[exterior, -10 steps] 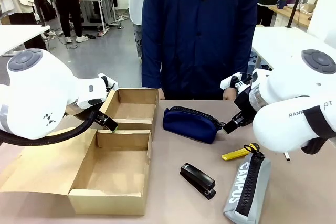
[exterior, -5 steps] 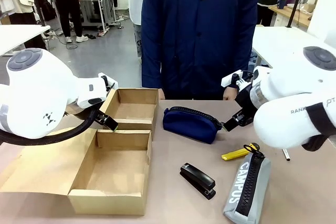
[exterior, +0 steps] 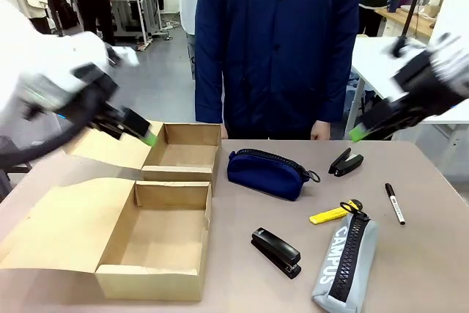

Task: Place items inside the box.
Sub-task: Pick up a Pencil pouch or Stapler and place it inside the Mailer Box closest to the robot.

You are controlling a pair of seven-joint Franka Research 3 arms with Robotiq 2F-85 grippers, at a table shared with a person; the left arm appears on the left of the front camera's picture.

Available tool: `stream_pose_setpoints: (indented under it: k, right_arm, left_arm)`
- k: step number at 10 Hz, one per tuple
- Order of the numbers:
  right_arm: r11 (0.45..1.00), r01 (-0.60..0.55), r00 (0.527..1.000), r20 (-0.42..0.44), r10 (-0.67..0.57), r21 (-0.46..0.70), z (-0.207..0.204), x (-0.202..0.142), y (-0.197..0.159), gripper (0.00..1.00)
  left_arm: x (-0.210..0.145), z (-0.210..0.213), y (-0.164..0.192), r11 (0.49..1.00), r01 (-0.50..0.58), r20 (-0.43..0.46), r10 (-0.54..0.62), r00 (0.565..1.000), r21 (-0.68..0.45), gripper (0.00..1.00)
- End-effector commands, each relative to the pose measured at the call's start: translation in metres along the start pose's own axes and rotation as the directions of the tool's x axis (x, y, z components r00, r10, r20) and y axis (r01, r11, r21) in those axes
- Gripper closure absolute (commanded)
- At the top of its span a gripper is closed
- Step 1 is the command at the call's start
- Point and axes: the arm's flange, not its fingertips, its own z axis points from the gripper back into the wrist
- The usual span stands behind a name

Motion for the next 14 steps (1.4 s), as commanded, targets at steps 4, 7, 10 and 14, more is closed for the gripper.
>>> stream_pose_setpoints:
  k: [4, 7, 10, 14]
  right_arm:
    - [0.771, 0.444, 0.805, 0.174, -0.567, 0.457, 0.119, -0.121, -0.197, 0.00]
    - [0.628, 0.587, 0.623, 0.210, -0.753, 0.512, 0.115, -0.185, -0.271, 0.00]
    - [0.618, 0.599, 0.624, 0.186, -0.759, 0.509, 0.128, -0.210, -0.271, 0.00]
    - [0.604, 0.625, 0.616, 0.163, -0.771, 0.495, 0.124, -0.210, -0.270, 0.00]
  left_arm:
    - [-0.113, 0.135, 0.209, 0.692, -0.610, 0.067, 0.681, 0.729, -0.387, 0.00]
    - [-0.207, 0.135, 0.258, 0.415, -0.715, 0.157, 0.903, 0.401, -0.562, 0.00]
    - [-0.229, 0.162, 0.278, 0.474, -0.738, 0.103, 0.866, 0.489, -0.481, 0.00]
    - [-0.229, 0.162, 0.278, 0.474, -0.738, 0.103, 0.866, 0.489, -0.481, 0.00]
